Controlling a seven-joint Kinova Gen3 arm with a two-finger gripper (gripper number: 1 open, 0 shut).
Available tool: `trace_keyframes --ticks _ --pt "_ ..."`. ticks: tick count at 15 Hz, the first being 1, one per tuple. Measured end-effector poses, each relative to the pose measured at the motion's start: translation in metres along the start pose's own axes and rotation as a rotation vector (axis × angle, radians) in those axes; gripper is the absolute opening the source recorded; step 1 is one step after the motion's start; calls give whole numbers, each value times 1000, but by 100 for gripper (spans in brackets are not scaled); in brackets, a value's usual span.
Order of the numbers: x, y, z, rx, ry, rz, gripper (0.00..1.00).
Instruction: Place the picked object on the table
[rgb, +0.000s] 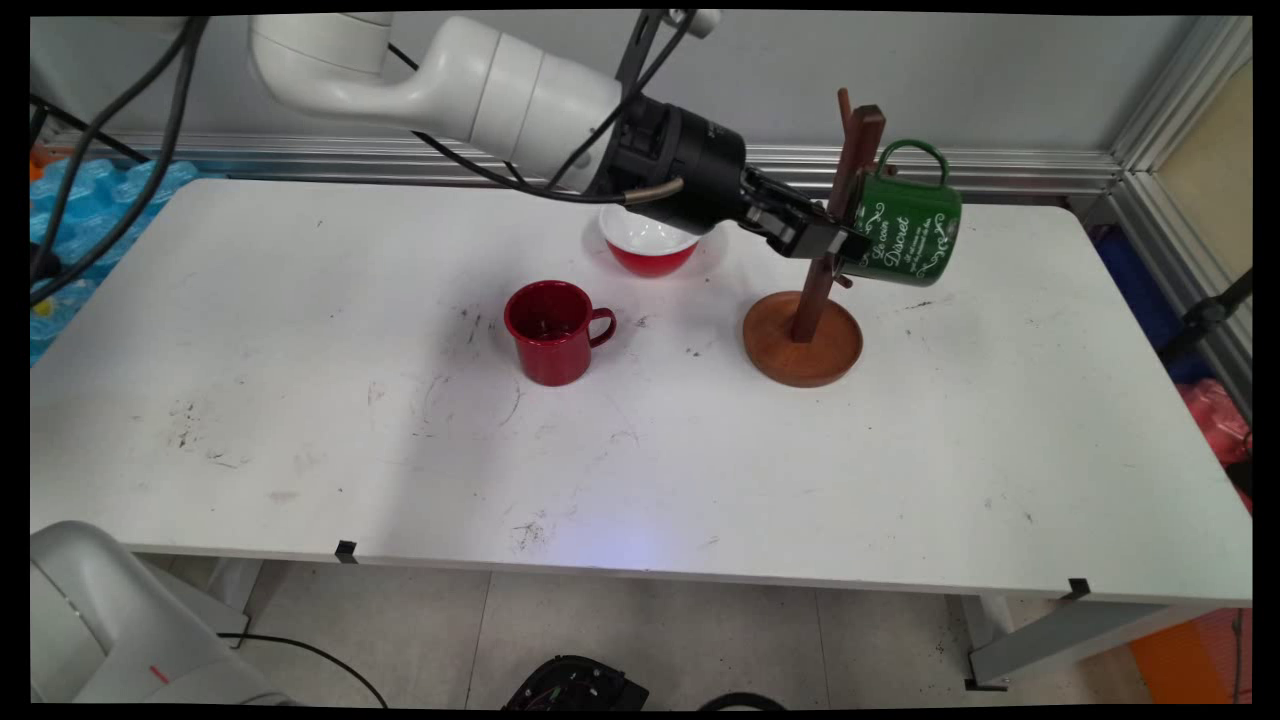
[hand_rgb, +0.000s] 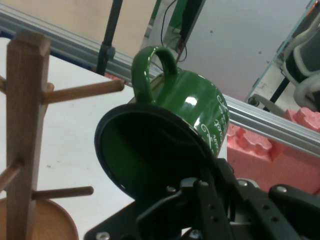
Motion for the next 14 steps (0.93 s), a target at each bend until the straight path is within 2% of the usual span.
trace_keyframes --ticks 6,14 --pt "-4 4 -14 -9 -29 7 0" --pt "-19 5 -39 -34 -104 45 0"
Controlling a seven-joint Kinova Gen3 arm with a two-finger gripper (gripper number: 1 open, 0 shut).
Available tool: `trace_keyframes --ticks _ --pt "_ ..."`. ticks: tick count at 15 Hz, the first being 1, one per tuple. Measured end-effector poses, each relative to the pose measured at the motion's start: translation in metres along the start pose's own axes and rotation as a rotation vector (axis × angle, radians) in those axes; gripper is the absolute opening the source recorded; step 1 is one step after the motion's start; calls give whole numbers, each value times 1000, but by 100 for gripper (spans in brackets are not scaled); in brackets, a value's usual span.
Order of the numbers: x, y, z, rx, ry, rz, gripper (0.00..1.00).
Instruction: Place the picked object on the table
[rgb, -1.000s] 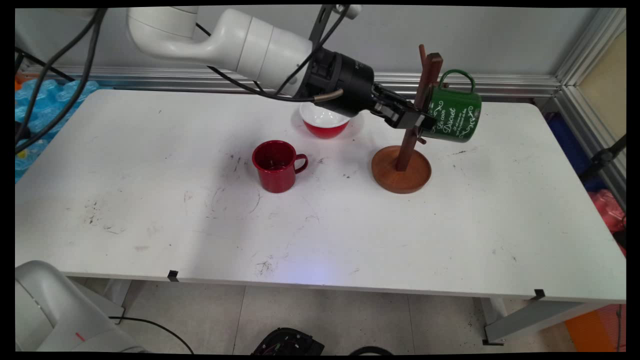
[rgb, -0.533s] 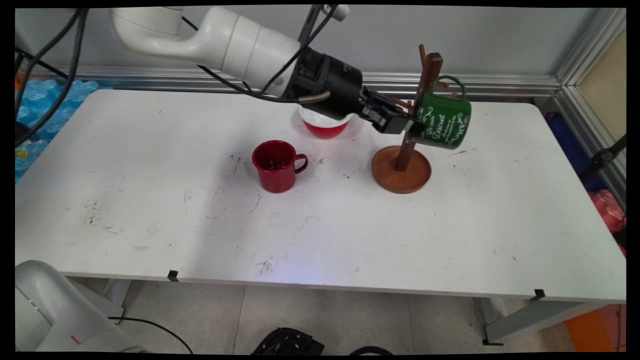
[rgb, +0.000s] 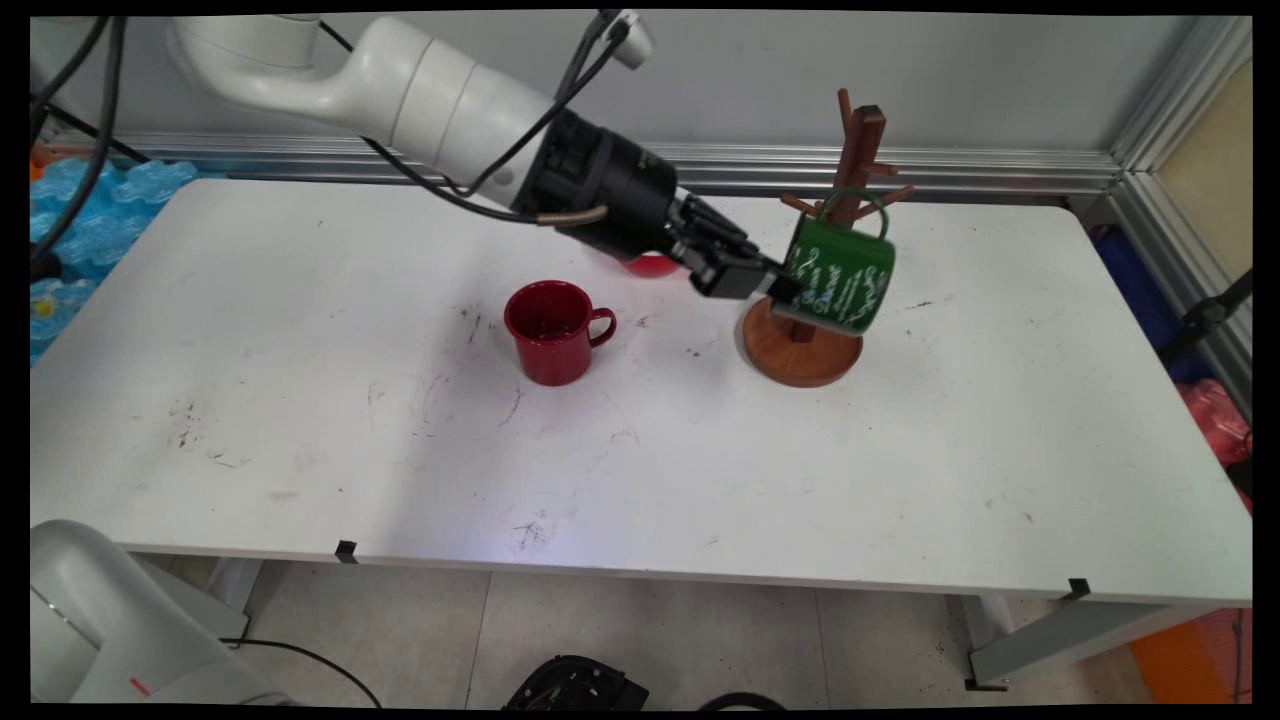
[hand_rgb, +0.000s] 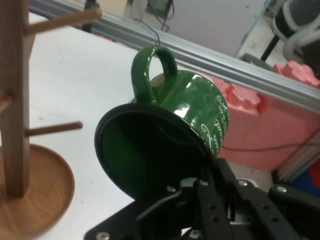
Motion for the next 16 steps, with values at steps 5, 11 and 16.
trace_keyframes --ticks 5,11,16 --pt "-10 0 -13 -14 -45 27 0" --pt "-21 0 -26 -26 -102 62 0" --pt "-34 -1 -36 -37 -164 98 0"
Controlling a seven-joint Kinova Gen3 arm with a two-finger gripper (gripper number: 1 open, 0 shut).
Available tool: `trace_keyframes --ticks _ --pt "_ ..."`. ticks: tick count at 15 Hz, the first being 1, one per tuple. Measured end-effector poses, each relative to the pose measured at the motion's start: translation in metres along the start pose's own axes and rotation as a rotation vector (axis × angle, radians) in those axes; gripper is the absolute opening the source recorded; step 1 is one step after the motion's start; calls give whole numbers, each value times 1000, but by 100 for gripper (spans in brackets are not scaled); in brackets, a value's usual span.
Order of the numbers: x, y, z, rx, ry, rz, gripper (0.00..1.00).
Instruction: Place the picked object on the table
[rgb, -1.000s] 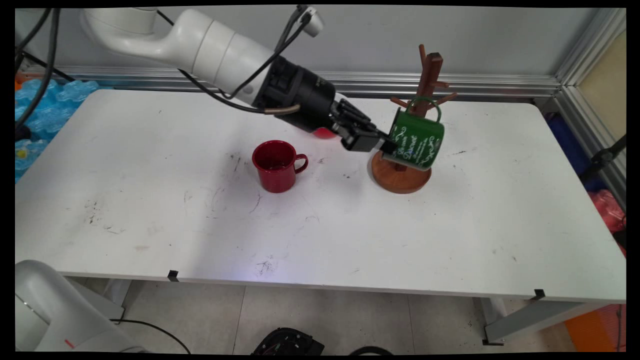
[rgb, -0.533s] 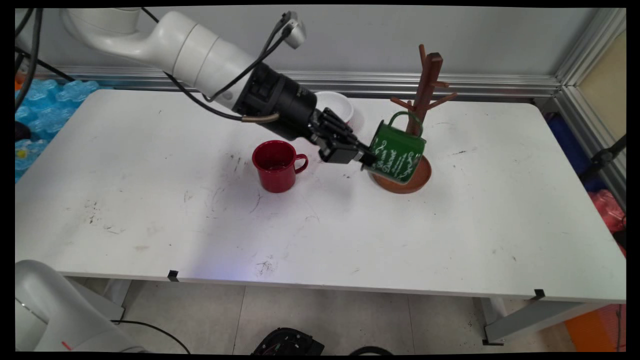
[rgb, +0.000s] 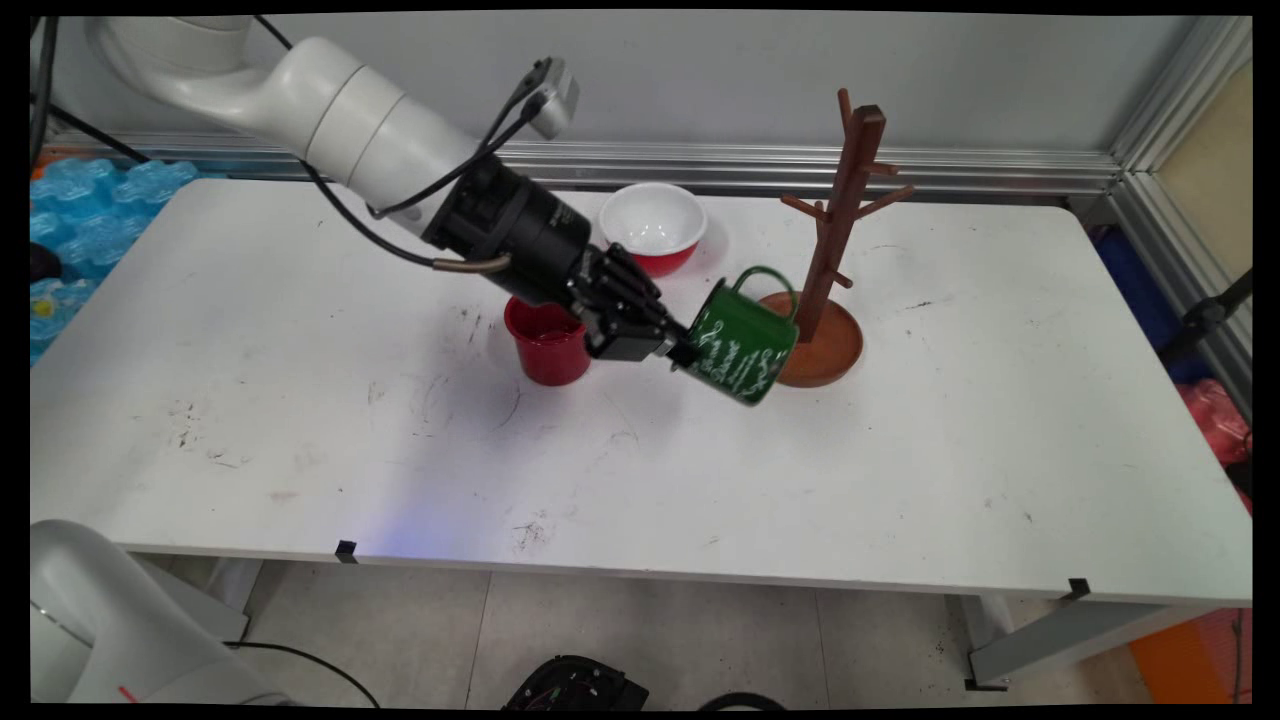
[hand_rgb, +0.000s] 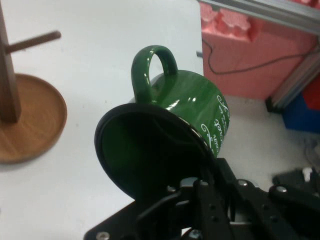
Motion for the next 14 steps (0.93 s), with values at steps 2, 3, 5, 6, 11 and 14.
trace_keyframes --ticks 2,3,5,6,11,14 --pt "-6 0 -2 -5 -26 15 0" --pt "-9 -1 -4 -6 -39 23 0" --pt "-14 -2 -5 -8 -63 38 0" --pt "-16 -3 -6 -7 -76 45 0" --pt "-26 -9 -10 -1 -132 79 0" --pt "-32 -11 -12 4 -172 101 0"
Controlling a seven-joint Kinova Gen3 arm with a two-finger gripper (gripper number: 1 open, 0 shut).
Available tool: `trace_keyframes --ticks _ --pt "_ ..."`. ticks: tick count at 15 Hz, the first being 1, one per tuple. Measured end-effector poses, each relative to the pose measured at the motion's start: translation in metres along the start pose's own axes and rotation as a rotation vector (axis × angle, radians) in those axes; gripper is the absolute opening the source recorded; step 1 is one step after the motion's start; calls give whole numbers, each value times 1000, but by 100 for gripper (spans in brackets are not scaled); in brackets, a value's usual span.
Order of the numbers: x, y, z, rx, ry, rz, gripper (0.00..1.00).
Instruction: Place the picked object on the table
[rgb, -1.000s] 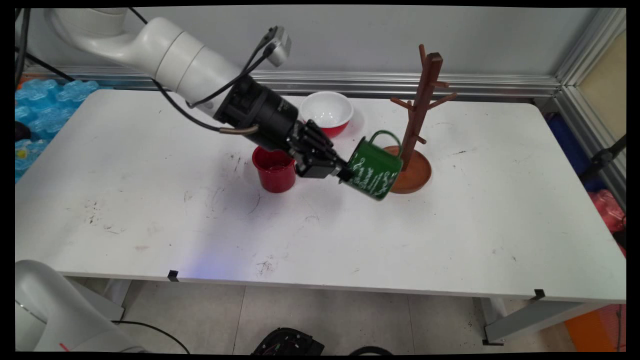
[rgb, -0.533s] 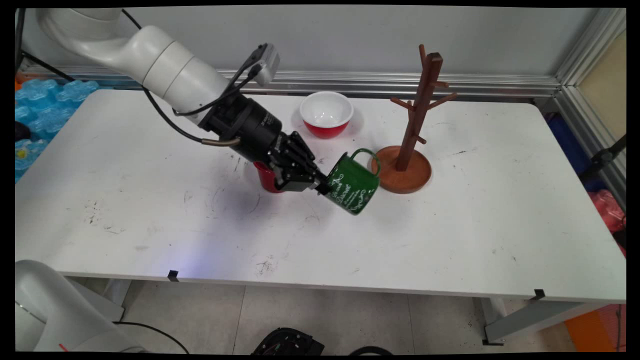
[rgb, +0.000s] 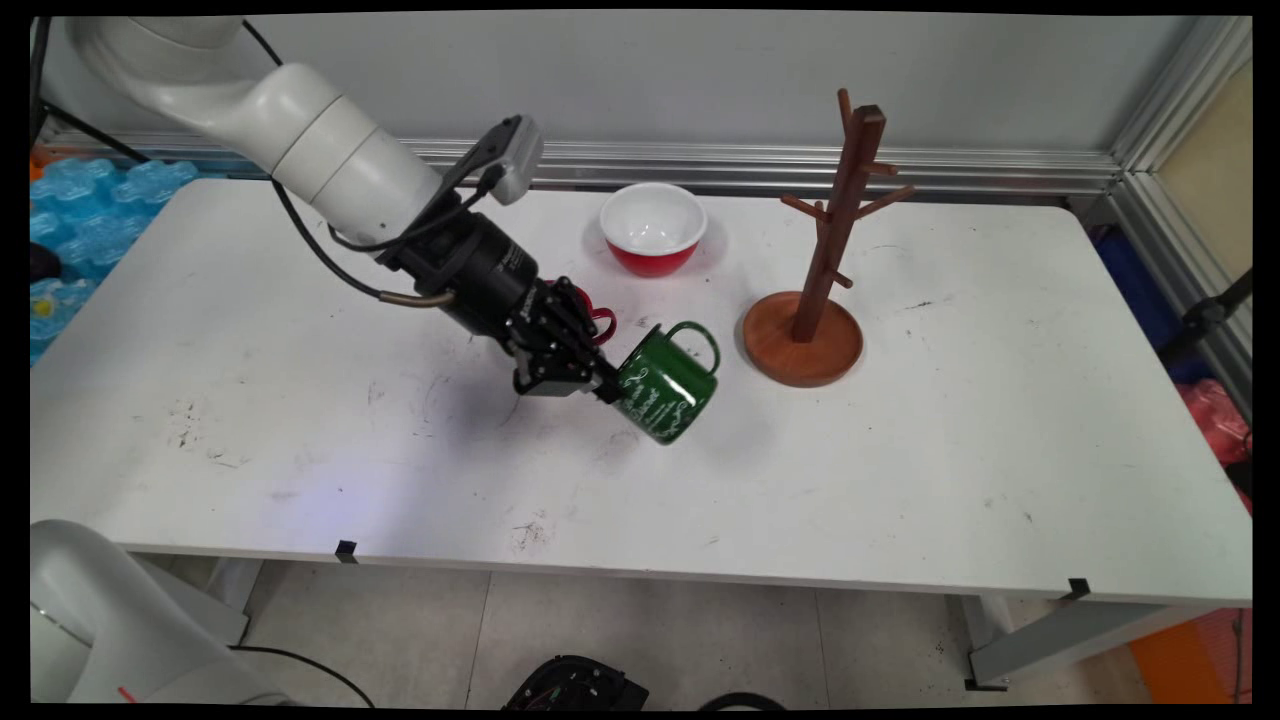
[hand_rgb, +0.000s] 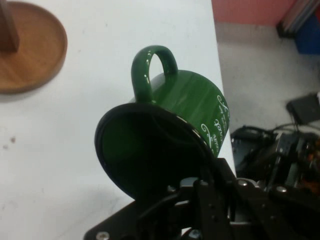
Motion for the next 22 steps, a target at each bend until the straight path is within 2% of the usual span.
trace_keyframes --ticks 5,12,22 --pt "-10 -3 -1 11 -67 25 0" --pt "-20 -5 -1 33 -135 45 0" --pt "-28 -7 -6 90 -247 35 0"
